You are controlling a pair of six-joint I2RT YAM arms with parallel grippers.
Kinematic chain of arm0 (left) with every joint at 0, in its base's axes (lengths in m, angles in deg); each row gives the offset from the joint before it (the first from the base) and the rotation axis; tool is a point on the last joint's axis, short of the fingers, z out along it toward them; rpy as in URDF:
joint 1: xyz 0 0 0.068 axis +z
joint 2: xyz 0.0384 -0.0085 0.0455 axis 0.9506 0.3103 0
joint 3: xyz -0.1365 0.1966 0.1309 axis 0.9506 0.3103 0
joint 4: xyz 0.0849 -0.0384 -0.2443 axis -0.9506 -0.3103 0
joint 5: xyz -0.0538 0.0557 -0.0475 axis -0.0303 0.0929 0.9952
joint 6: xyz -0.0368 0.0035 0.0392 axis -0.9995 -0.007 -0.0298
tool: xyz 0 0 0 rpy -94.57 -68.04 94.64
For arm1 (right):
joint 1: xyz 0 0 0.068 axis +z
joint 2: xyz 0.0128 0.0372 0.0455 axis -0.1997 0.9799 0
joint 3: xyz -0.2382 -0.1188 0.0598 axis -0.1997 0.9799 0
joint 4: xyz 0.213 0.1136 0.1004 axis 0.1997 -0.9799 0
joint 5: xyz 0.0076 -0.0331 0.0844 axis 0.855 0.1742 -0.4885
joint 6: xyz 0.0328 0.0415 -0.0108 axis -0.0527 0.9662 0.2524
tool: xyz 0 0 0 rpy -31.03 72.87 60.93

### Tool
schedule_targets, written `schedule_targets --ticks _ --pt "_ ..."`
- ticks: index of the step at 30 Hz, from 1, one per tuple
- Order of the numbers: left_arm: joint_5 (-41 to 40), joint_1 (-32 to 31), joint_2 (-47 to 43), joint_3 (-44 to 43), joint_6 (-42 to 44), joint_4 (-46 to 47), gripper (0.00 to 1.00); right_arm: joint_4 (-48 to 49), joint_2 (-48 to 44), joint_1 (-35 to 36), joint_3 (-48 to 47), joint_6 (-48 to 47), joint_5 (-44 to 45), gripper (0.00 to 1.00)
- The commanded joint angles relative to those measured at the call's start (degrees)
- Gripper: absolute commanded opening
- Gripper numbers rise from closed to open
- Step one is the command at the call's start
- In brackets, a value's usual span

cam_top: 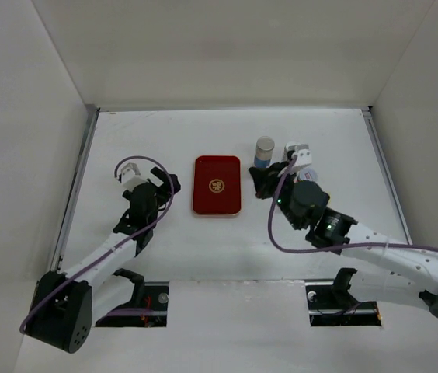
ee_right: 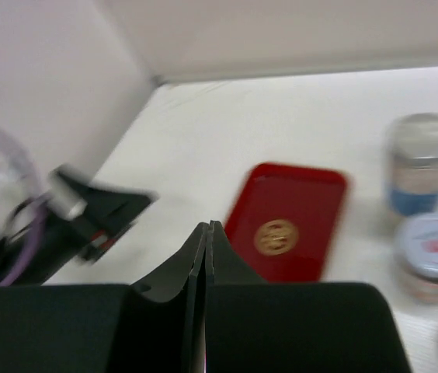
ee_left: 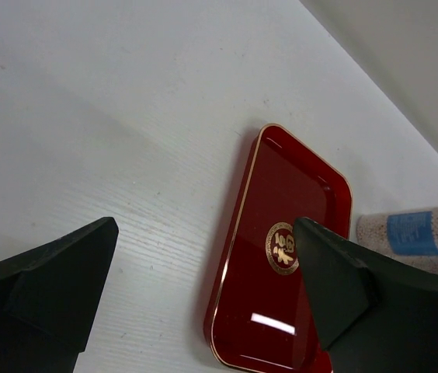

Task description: Organize the condiment bottles

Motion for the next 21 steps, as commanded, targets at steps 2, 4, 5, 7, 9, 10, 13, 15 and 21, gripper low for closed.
schedule_targets --ticks 2,4,5,7,9,10,13,15,21 --pt "-1.07 -0.07 -4.11 2.16 0.73 4.48 1.00 -17.04 -3.12 -9.24 -0.65 4.88 7.20 0.02" --pt "-0.90 -0.33 -3.77 2.34 0.73 5.44 1.00 -23.20 -3.47 -13.72 0.14 7.69 6.94 0.07" --pt "-0.63 -0.68 -3.33 2.34 0.64 5.62 1.00 -24.70 -3.12 -15.92 0.49 8.14 6.42 0.10" --pt "-0.63 -1.39 -2.54 2.34 0.56 5.80 1.00 -25.60 -1.63 -18.91 0.06 7.19 3.35 0.21" --pt "-0.81 -1.56 -1.22 2.25 0.38 6.76 1.00 -24.98 0.56 -21.20 -1.60 4.82 -0.60 0.40" --pt "-0.28 -1.56 -0.26 2.17 0.29 7.38 1.00 -24.72 1.88 -21.99 -2.75 3.59 -2.19 0.48" --pt "0.77 -1.83 0.89 2.16 0.29 7.47 1.00 -23.57 7.23 -23.05 -5.91 1.03 -5.10 0.65" --pt "0.34 -1.57 0.54 2.60 0.21 7.82 1.00 -24.19 11.54 -23.85 -8.90 -0.38 -6.50 0.72" --pt "1.22 -1.30 1.60 2.87 -0.06 8.44 1.00 -25.95 21.57 -26.83 -15.76 -2.31 -9.49 0.82"
